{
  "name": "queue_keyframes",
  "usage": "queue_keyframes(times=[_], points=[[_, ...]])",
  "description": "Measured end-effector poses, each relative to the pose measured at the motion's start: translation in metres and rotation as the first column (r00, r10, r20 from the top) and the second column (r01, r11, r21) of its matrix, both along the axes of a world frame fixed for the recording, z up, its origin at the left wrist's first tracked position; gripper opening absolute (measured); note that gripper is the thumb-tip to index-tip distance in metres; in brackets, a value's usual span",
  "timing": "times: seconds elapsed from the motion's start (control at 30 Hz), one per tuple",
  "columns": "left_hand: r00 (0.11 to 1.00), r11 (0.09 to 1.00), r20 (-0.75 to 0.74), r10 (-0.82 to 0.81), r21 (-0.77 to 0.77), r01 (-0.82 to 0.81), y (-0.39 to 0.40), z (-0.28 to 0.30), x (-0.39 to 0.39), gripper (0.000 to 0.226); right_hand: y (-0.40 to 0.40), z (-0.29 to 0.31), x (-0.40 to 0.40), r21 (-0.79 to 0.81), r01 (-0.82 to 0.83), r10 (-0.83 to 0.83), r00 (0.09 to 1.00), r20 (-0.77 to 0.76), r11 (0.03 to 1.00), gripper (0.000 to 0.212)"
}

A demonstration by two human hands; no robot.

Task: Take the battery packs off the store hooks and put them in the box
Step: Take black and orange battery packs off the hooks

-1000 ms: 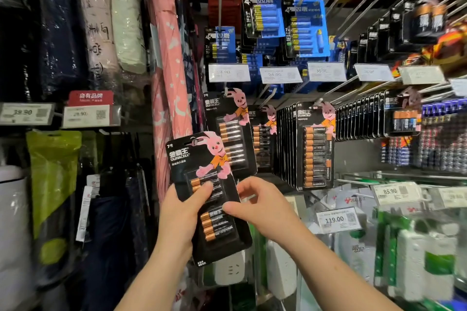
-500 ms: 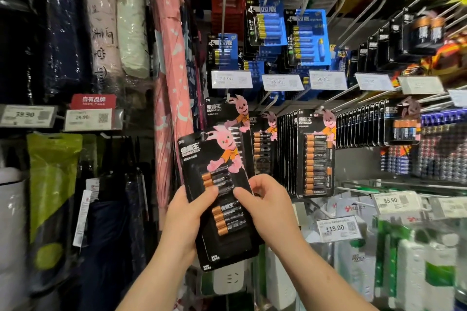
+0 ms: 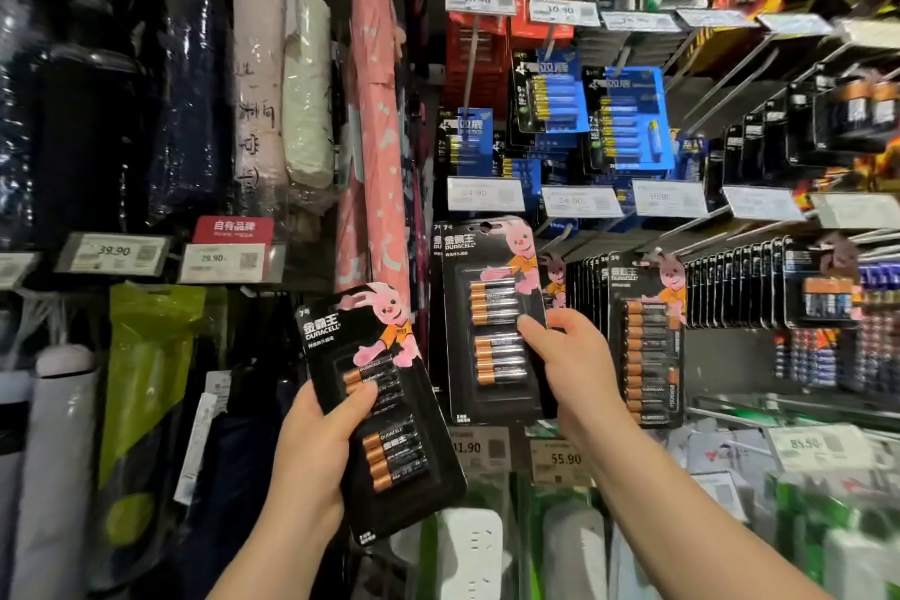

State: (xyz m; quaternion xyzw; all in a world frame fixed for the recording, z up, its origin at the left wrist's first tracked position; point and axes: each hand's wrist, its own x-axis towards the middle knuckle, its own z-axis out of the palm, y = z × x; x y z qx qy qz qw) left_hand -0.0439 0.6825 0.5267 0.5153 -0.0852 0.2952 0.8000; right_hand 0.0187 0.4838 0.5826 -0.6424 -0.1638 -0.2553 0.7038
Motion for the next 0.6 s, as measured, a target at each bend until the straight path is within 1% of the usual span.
queue_keyframes(times=[0.13, 0.23, 0.33, 0.43, 0.53, 0.6], points=[[1.000, 1.000, 0.012, 0.011, 0.018, -0.012, 0.005, -0.001, -0.004, 0.019, 0.007, 0.011, 0.011, -0.007, -0.026, 0.026, 1.000, -0.001, 1.000, 0.023], [1.000, 0.999, 0.019, 0.020, 0.036, -0.021, 0.007, -0.001, -0.007, 0.019, 0.009, 0.012, 0.021, 0.014, -0.048, 0.048, 0.999, -0.025, 0.999, 0.018], [0.999, 0.999, 0.005, 0.036, 0.026, -0.036, 0.013, -0.003, -0.009, 0.021, 0.010, 0.006, 0.032, 0.043, -0.076, 0.080, 0.992, -0.098, 0.996, 0.026], [0.999, 0.999, -0.003, 0.039, 0.025, -0.039, 0.017, -0.003, -0.009, 0.024, 0.008, 0.003, 0.037, 0.061, -0.089, 0.095, 0.988, -0.118, 0.994, 0.027], [0.999, 0.998, 0.006, 0.038, 0.055, -0.038, 0.016, -0.001, -0.011, 0.022, 0.007, 0.003, 0.034, 0.032, -0.046, 0.048, 0.996, -0.071, 0.998, 0.026], [0.999, 0.996, 0.019, 0.032, 0.080, -0.033, 0.014, -0.001, -0.013, 0.019, 0.008, 0.001, 0.028, 0.009, 0.028, -0.028, 1.000, -0.005, 1.000, 0.031]])
